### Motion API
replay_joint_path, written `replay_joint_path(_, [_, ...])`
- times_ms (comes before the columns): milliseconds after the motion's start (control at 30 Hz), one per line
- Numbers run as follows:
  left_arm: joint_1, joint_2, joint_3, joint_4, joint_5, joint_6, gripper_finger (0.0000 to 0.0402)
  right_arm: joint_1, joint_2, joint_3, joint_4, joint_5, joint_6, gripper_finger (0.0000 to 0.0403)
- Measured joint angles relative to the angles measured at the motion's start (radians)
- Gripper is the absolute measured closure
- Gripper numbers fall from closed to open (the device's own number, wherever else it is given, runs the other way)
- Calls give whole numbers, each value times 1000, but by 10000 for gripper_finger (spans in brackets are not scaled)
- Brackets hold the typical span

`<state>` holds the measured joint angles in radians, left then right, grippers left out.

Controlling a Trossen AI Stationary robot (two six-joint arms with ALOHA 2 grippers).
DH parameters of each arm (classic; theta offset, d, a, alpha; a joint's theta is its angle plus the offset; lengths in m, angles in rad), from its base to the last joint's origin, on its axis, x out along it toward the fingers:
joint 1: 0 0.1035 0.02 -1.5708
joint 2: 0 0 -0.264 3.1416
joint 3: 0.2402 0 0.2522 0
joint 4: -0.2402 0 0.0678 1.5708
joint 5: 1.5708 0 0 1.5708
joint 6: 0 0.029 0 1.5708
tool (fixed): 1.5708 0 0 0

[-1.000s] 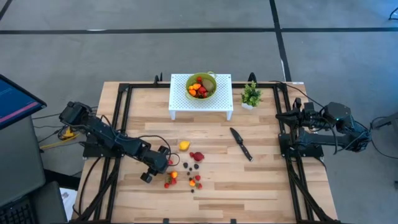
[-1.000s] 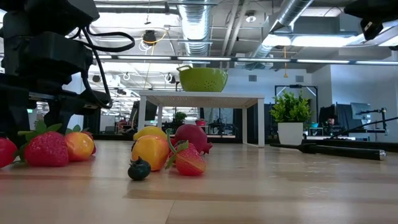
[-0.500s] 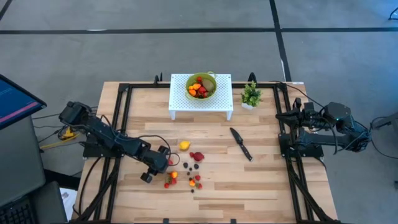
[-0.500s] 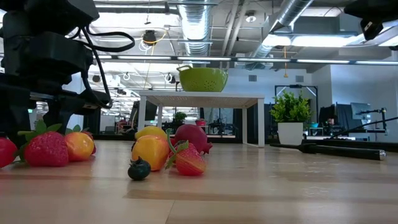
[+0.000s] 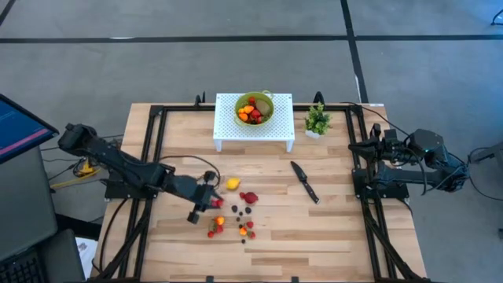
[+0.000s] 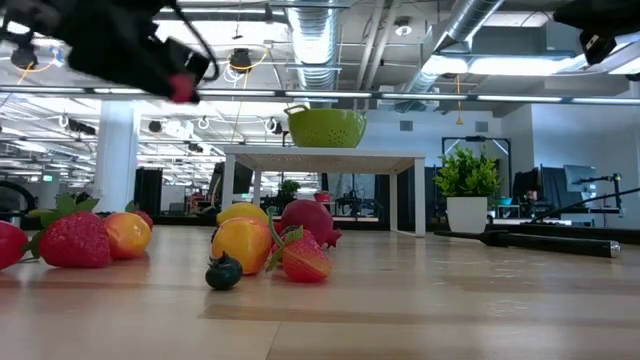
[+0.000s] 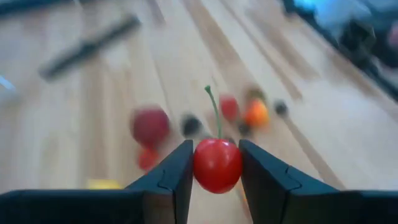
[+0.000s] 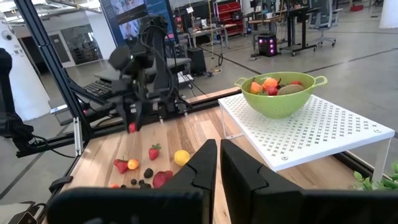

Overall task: Pick & Place Fruit
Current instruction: Put the red cherry into the green strainer bowl

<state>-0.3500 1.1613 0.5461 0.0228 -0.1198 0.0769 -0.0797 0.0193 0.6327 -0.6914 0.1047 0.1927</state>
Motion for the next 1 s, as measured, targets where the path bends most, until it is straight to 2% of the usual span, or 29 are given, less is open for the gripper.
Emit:
replay_joint_path(233, [90, -12, 0, 299, -30, 126, 290, 0, 0, 0, 0, 0, 0, 386])
replay_joint_path(600, [302, -13, 2, 678, -27, 135, 289, 0, 0, 0, 0, 0, 0, 386])
replay_joint_path(733, [367, -13, 4, 755, -26, 135, 287, 0, 0, 0, 0, 0, 0, 386])
replay_joint_path(1000, [469, -14, 80, 757, -23, 129, 287, 0, 0, 0, 0, 0, 0, 386])
